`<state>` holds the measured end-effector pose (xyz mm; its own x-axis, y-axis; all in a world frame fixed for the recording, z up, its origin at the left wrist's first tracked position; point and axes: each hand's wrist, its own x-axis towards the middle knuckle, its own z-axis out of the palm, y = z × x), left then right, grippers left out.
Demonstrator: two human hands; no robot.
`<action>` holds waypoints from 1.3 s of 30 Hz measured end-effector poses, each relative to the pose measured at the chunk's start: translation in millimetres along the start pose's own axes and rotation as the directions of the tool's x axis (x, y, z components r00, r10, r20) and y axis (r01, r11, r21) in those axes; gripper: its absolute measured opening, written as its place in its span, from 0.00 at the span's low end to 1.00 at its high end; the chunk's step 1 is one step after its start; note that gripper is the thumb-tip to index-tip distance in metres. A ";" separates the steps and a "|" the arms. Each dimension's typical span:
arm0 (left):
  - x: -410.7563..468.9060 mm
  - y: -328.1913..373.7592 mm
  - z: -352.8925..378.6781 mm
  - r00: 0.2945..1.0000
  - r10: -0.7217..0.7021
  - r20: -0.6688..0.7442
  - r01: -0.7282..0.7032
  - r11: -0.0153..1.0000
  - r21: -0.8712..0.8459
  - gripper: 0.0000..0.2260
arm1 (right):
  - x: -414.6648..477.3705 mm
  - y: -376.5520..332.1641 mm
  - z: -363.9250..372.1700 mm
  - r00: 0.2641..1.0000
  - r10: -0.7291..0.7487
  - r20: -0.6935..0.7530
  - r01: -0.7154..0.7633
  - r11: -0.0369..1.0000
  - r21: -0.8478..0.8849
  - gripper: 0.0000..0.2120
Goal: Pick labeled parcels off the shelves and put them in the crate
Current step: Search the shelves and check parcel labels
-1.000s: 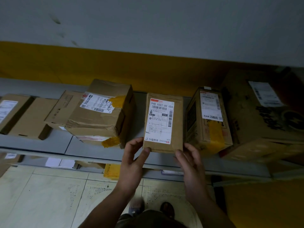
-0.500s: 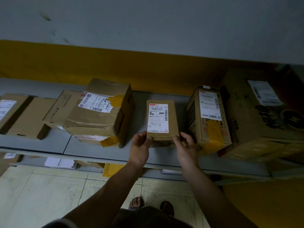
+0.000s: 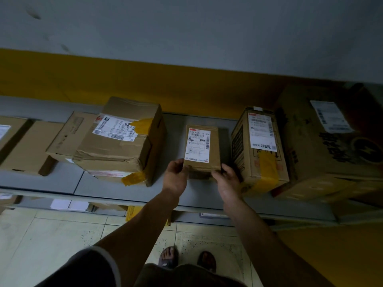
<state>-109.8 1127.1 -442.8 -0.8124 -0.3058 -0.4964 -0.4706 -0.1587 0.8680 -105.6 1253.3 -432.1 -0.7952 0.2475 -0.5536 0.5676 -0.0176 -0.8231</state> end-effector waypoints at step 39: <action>-58.7 -10.9 -75.3 0.976 0.109 -0.189 -0.139 0.979 -0.151 0.08 | -49.0 22.8 36.7 0.884 -0.256 0.392 0.300 0.953 -0.054 0.11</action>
<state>-31.1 1076.0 -422.0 -0.7789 -0.4936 -0.3869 -0.2957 -0.2551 0.9206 -61.5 1205.2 -428.4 -0.9315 -0.1568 -0.3281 0.3138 0.1096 -0.9431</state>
